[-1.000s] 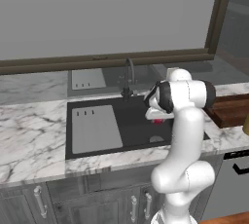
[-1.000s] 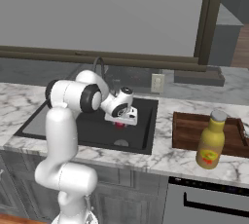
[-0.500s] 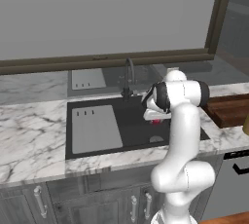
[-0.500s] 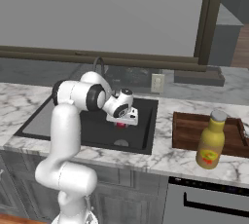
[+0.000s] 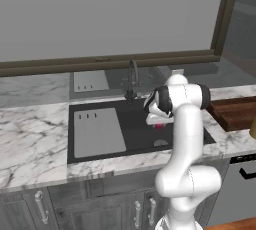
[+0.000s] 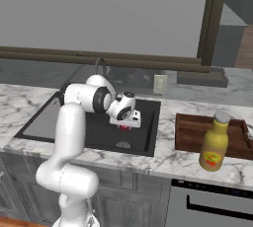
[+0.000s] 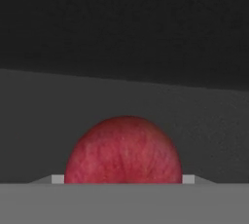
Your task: Pick up all produce items and place them in the sink. Turn on the sink faucet to wash them. Then turn the sink off and put them in the tray.
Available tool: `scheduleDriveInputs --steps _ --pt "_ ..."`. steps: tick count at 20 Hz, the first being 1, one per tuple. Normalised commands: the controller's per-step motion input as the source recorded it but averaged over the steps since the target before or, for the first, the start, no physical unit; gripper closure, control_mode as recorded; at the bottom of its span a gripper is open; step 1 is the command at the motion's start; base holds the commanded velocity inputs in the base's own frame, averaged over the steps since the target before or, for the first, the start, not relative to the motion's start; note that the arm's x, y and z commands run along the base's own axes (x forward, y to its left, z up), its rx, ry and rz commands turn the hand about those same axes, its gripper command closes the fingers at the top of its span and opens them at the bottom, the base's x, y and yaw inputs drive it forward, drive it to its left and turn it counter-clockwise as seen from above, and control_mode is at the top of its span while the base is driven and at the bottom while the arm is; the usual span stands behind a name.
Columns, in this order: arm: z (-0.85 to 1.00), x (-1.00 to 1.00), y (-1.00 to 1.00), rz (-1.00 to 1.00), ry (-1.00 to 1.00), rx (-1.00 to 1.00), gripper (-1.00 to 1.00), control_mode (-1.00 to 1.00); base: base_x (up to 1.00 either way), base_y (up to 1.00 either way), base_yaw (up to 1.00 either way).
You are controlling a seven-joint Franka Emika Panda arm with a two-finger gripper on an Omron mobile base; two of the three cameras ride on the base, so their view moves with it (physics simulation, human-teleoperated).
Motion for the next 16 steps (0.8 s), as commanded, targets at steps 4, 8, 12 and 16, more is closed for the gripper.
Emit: scheduleDriveInputs --steps 4,8,12,16 --pt "-0.21 0.11 -0.01 0.0 0.03 -0.02 1.0 -1.0 0.0 0.0 0.0" --pt "-0.21 0.1 -0.01 0.0 0.03 -0.02 1.0 -1.0 0.0 0.0 0.0" --pt "-0.23 0.06 -0.01 0.0 0.02 -0.01 1.0 -1.0 0.0 0.0 0.0" --pt "-0.25 0.0 0.0 0.0 0.0 -0.01 1.0 -1.0 0.0 0.0 0.0"
